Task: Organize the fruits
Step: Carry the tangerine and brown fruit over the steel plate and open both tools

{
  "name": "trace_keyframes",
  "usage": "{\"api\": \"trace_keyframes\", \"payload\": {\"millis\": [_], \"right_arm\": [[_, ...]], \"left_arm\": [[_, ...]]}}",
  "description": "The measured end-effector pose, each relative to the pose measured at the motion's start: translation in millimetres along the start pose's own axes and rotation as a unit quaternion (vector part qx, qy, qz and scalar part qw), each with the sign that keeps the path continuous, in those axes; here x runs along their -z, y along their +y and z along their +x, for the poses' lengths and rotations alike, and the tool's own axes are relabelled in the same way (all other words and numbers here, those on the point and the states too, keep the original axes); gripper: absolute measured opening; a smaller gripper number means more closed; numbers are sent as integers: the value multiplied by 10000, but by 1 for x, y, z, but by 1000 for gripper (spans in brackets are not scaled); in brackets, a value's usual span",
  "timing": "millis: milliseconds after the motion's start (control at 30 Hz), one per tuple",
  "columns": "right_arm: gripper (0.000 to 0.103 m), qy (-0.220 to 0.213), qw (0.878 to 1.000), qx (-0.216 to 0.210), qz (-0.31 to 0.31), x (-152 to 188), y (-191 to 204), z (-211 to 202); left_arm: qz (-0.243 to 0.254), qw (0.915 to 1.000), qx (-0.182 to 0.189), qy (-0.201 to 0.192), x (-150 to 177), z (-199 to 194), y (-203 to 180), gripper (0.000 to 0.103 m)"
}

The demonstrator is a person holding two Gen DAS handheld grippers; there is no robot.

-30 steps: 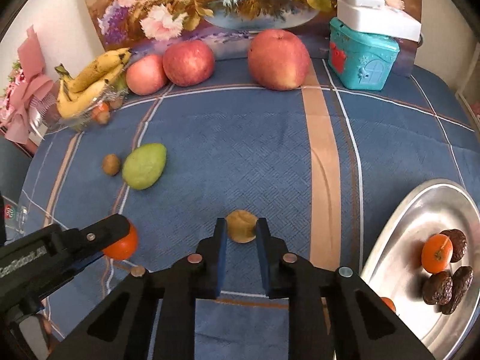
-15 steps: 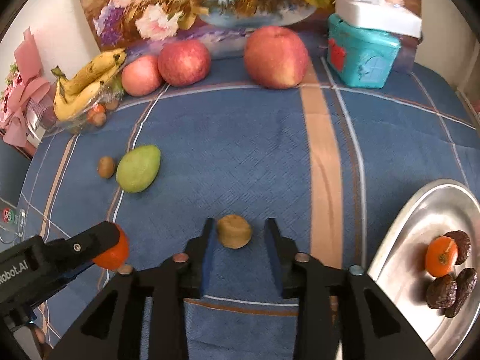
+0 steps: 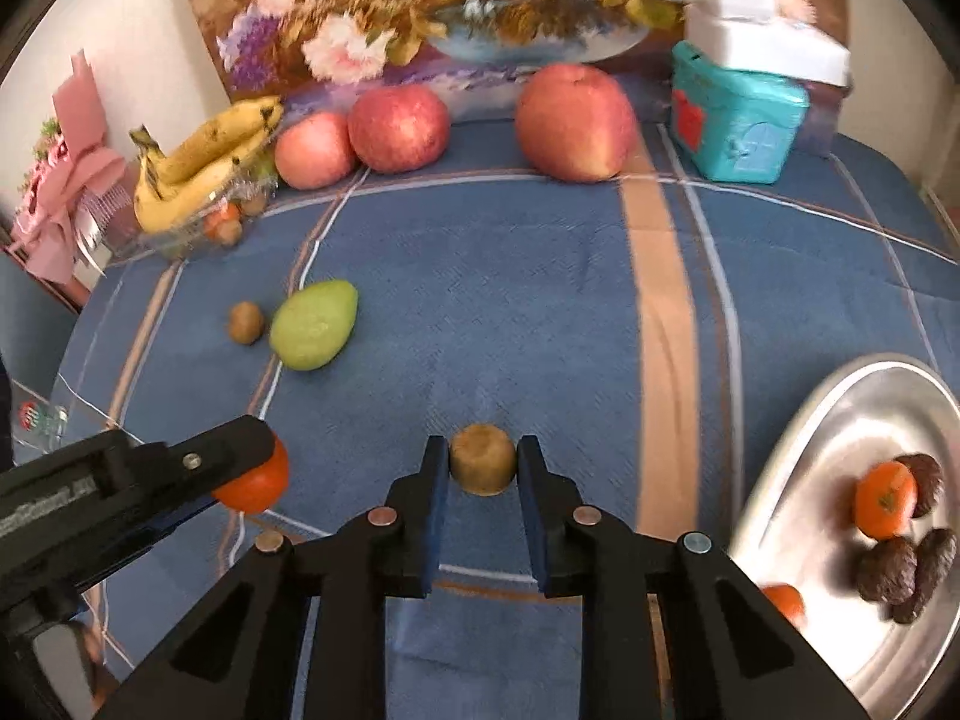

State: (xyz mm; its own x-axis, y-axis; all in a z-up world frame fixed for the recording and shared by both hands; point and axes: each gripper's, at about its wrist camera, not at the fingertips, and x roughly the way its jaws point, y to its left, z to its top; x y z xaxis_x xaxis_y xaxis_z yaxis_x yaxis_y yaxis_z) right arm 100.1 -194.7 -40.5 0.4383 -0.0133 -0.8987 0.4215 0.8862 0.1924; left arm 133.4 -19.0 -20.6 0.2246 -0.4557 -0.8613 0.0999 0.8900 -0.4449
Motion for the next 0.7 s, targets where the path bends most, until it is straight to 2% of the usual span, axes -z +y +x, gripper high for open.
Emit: {"api": "trace_keyframes", "payload": {"millis": [167, 267, 400, 500, 700], "right_arm": [[24, -206, 9993, 241, 196, 13, -13, -38], [24, -318, 9975, 499, 395, 25, -31, -63], [24, -327, 9924, 945, 710, 43, -64, -83], [24, -261, 9887, 1052, 1032, 56, -92, -92], [24, -175, 9837, 1123, 1396, 68, -133, -107]], "left_arm": [[404, 9990, 160, 44, 15, -7, -27, 41], [816, 9963, 249, 90, 29, -9, -52, 41], [1354, 9883, 584, 388, 55, 0, -89, 41], [1708, 9803, 751, 650, 76, 11, -114, 41], [2079, 9702, 663, 1054, 106, 32, -142, 41]]}}
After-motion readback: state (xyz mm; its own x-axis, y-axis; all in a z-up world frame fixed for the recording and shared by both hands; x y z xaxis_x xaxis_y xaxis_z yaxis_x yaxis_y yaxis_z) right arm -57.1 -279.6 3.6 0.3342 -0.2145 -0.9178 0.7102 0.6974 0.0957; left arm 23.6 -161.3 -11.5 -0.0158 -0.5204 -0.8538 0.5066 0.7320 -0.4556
